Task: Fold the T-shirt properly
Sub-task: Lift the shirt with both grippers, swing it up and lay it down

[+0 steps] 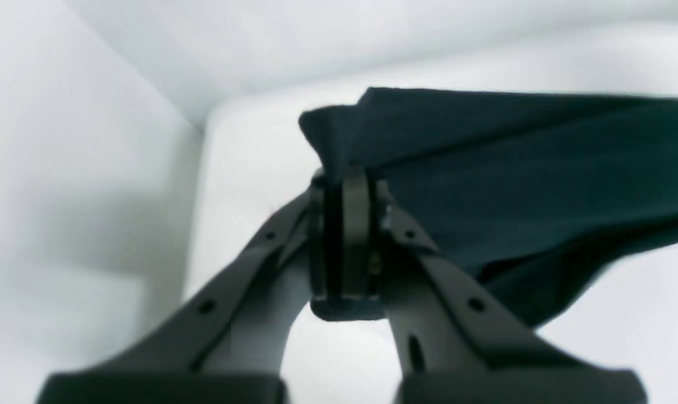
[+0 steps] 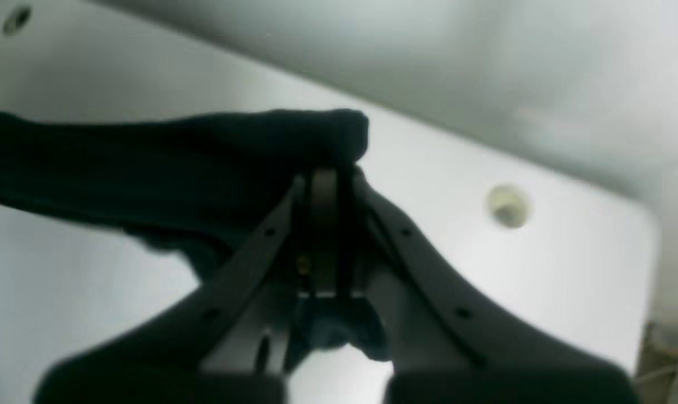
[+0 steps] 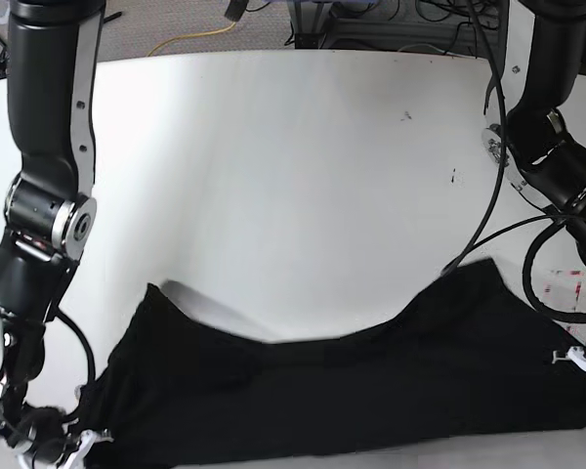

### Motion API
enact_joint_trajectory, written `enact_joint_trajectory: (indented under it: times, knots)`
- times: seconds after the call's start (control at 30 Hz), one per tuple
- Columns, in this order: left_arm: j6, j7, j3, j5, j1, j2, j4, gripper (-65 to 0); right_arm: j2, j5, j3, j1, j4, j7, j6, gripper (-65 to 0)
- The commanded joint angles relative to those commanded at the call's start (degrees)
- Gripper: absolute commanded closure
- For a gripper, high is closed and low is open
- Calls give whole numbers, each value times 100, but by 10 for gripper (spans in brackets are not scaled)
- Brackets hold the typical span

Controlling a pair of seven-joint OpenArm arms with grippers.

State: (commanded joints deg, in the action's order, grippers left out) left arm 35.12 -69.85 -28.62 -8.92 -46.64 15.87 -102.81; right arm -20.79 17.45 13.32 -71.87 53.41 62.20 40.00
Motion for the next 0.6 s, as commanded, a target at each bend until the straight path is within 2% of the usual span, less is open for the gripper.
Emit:
enact_joint_trajectory:
  times: [0.13, 0.33, 0.53, 0.6]
  knots:
    - [26, -255, 18, -9, -738, 299, -132, -11, -114, 44, 9, -293, 53, 545, 0, 0]
    - [35, -273, 132, -18, -1011, 413, -158, -11, -114, 44, 9, -293, 1020, 1160, 0, 0]
    - [53, -273, 255, -18, -308, 404, -457, -11, -123, 53, 53, 659, 1881, 1284, 0, 0]
    - [246, -273, 255, -18, 44, 387, -571, -11, -158, 53, 62, 1143, 2189, 1310, 0, 0]
